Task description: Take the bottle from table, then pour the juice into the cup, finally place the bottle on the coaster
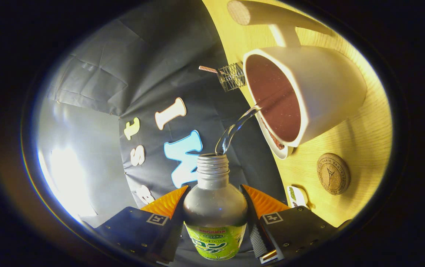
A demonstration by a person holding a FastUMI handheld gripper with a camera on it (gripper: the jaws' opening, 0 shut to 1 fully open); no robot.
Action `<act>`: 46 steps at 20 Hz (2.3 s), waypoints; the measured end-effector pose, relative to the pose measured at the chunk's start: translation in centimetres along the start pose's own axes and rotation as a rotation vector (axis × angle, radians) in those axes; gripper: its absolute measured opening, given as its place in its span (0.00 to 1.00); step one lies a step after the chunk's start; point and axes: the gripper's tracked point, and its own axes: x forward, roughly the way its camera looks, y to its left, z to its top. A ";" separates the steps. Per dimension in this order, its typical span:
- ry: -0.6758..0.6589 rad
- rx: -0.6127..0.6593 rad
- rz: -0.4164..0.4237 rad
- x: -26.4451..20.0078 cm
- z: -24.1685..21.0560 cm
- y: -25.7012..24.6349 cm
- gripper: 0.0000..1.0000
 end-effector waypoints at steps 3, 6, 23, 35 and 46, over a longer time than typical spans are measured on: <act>-0.010 0.023 0.009 -0.2 0.1 0.0 0.76; -0.013 0.039 0.013 -0.6 0.1 0.3 0.76; -0.055 0.093 0.001 -0.7 1.9 0.3 0.76; -0.082 0.120 -0.011 -1.4 3.0 -0.5 0.76; -0.085 0.115 -0.025 -1.7 3.4 -0.7 0.76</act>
